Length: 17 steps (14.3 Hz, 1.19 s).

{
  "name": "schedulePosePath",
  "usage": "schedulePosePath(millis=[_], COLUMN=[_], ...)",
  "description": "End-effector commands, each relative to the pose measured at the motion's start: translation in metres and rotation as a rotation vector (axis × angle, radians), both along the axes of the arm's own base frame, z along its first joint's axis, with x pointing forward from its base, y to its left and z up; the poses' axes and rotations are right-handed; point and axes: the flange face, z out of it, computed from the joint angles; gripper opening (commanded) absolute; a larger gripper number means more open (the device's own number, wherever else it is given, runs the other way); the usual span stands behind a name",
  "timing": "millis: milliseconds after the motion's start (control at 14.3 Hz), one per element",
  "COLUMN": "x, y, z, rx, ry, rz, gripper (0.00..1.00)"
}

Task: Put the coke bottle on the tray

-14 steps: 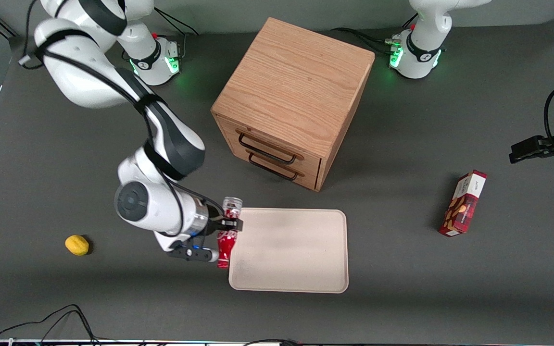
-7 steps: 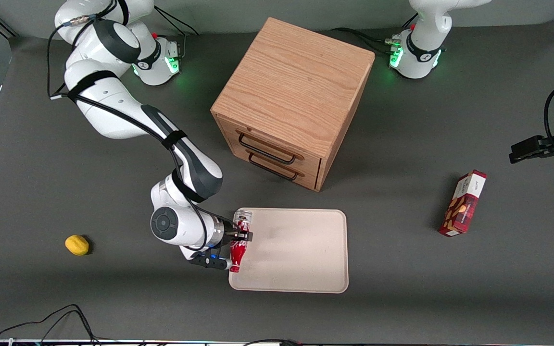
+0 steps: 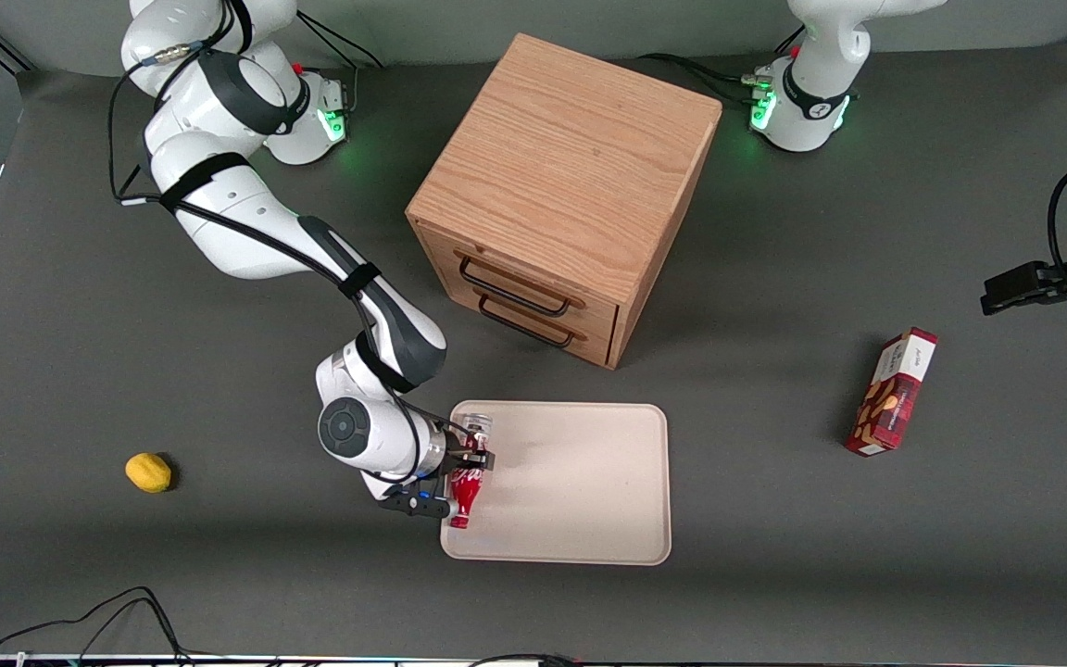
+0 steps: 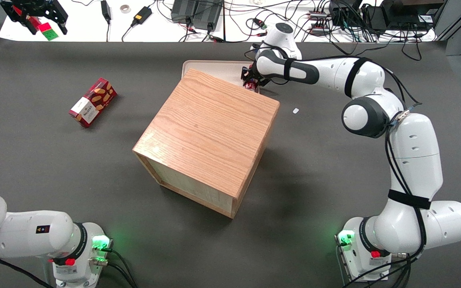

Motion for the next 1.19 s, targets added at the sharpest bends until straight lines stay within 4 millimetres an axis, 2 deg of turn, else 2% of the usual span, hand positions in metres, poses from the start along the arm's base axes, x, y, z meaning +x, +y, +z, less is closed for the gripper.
schedulePosePath(millis=[0,490,630,700,910,980,1120], x=[0.005,0.001,0.003,0.004,0.008,0.006,-0.001], y=[0.002,0.003,0.002,0.004,0.009,0.013,0.014], z=[0.004,-0.001,0.005,0.017,0.084,0.112,0.179], rx=[-0.040,-0.051,-0.049,-0.039,-0.031,-0.031,-0.059], ry=[-0.042,-0.036,-0.043,-0.050,-0.103,-0.117,-0.154], rz=[-0.001,0.008,0.006,0.004,0.026,0.042,0.083], gripper=[1.00,1.00,1.00,1.00,1.00,1.00,1.00])
